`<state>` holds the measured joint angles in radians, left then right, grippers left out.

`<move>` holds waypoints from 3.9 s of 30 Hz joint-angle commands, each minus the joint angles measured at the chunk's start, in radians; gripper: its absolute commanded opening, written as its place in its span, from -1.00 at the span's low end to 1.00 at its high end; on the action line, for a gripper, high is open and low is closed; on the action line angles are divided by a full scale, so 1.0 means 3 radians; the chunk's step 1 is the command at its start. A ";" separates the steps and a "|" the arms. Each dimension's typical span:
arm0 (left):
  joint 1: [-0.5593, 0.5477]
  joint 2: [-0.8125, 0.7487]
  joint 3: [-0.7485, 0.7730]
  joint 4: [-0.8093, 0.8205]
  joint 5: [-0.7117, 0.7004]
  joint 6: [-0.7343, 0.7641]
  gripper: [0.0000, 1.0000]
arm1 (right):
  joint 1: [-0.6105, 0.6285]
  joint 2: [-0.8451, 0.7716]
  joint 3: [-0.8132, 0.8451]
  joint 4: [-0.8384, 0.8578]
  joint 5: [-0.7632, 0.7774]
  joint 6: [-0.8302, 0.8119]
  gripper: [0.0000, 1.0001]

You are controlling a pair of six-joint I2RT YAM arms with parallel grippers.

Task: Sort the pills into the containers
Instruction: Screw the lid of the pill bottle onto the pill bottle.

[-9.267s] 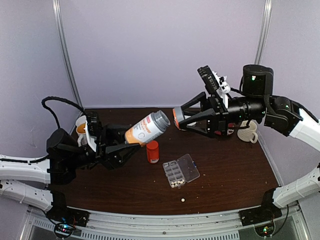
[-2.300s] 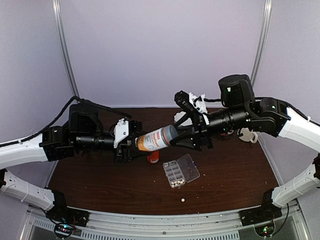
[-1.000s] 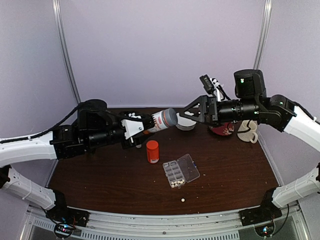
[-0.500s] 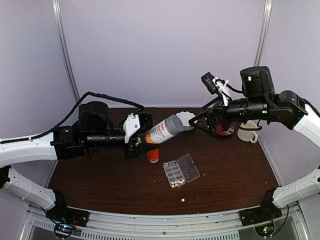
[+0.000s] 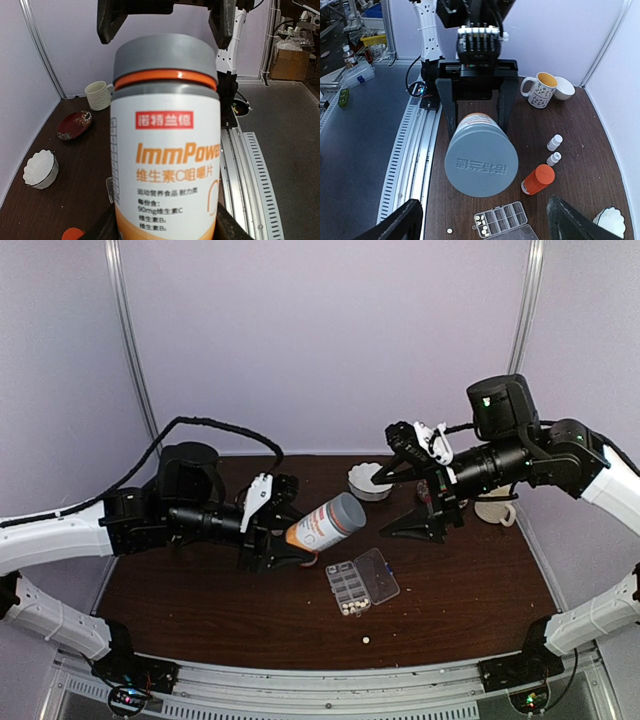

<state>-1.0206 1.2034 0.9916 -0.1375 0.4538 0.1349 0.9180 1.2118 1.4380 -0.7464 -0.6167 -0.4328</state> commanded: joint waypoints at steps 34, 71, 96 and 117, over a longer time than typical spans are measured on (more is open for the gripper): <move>0.0012 0.0029 0.0182 -0.0091 0.0180 0.0143 -1.00 | 0.0335 0.0598 0.0609 -0.0358 0.0145 -0.0531 0.37; -0.0066 -0.0157 0.0371 -0.0044 -0.2238 0.1483 -1.00 | 0.0242 0.0683 0.0283 0.0306 0.0996 0.2959 -0.63; -0.0100 -0.0233 0.0165 0.0052 -0.1788 0.1092 -1.00 | -0.0124 0.0351 -0.0315 0.0908 0.0309 0.3096 -0.06; -0.0100 -0.0283 0.0174 -0.0532 -0.0464 0.0197 -1.00 | 0.0156 -0.0771 -0.1131 0.1499 0.0375 -0.0127 0.99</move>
<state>-1.0546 1.1156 1.0103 -0.2874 0.1989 0.2676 0.9550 0.9981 1.1488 -0.4065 -0.4973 -0.1925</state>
